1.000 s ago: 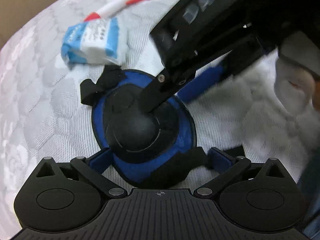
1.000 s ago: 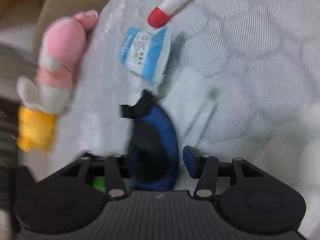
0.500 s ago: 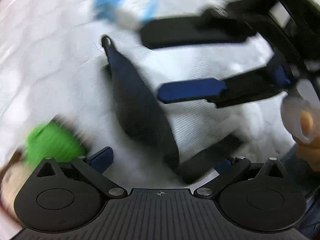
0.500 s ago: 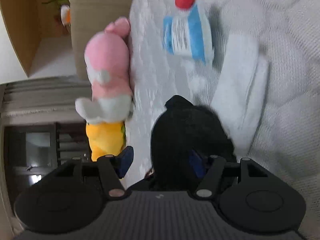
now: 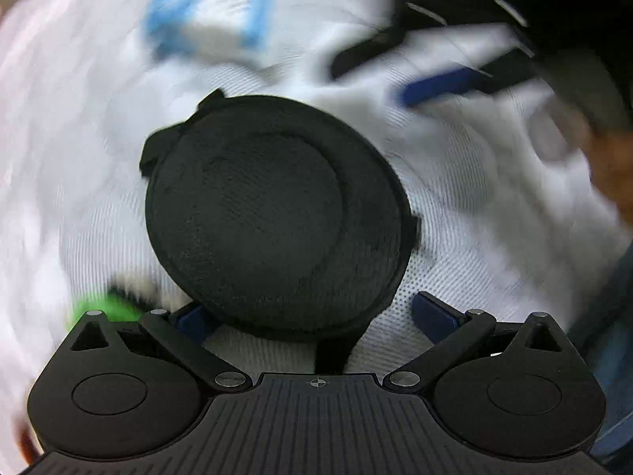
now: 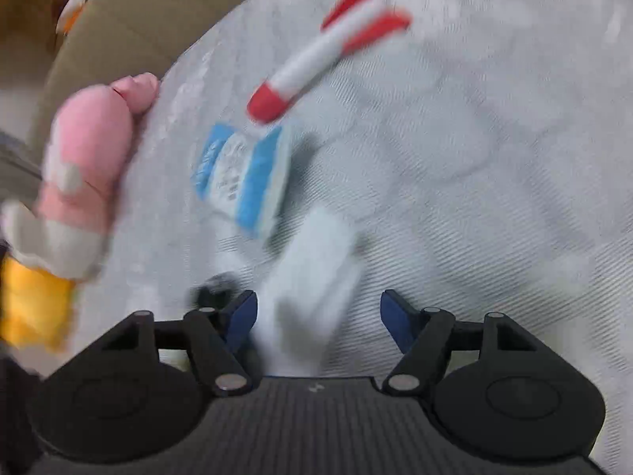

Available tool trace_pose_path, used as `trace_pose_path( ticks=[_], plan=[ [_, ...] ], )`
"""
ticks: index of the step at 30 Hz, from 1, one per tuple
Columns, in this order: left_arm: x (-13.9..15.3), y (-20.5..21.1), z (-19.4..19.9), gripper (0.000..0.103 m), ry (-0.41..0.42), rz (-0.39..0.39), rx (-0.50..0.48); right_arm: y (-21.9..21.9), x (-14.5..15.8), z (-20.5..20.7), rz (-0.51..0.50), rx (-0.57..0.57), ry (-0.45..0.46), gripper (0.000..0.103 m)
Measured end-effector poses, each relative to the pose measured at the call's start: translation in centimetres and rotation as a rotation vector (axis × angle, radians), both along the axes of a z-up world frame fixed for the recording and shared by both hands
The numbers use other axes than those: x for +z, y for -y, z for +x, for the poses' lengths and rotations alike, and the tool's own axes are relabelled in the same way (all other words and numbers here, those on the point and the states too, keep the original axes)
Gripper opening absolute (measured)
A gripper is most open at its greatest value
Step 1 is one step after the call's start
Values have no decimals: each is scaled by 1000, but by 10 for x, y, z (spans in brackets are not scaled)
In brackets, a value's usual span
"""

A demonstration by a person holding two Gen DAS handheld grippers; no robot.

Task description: Clean container

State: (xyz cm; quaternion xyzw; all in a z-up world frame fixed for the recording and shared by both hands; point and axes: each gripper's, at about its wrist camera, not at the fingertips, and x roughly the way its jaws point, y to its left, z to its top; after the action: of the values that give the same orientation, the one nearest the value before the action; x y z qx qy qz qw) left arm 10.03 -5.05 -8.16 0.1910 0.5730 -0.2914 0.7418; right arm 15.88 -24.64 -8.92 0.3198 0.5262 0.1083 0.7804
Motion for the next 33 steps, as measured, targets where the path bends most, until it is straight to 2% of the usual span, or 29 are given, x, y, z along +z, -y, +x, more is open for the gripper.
trace_pose_path(
  ticks=[2,4,5,6,8,11,13,16,18,21,24,28,30,32,33],
  plan=[
    [1,-1,0,103,12,-7,-12,-9,-6,8,46,13,6,69],
    [3,-10,3,103,2,-37,34,-17,-7,9,-5,50,48,53],
    [4,-13,4,103,1,-46,53,-19,-7,8,-38,71,67,35],
    [5,-15,4,103,2,-47,71,-21,-3,7,-76,88,83,24],
    [6,-15,3,103,9,-42,74,-21,9,2,-146,94,124,11],
    [5,-14,2,103,20,-28,45,-12,48,-8,-231,69,291,11],
    [4,-15,3,103,22,-33,43,-9,66,-13,-169,74,368,11],
    [5,-20,7,103,13,-61,61,-19,70,-14,-9,114,378,11],
    [14,-14,6,103,5,-92,71,-32,64,-12,27,172,357,11],
    [22,-13,11,103,-14,-126,83,-52,46,-7,-12,275,297,13],
    [31,-28,15,103,-23,-116,135,-66,32,-9,-147,332,246,13],
    [49,-61,13,103,-48,-170,256,-59,34,-17,-321,297,238,13],
    [55,-69,12,103,-27,-171,286,-53,41,-24,-387,268,257,13],
    [61,-80,10,103,-23,-183,306,-48,53,-33,-412,251,283,13],
    [61,-82,11,103,-23,-188,315,-45,58,-37,-394,243,292,13]
  ],
)
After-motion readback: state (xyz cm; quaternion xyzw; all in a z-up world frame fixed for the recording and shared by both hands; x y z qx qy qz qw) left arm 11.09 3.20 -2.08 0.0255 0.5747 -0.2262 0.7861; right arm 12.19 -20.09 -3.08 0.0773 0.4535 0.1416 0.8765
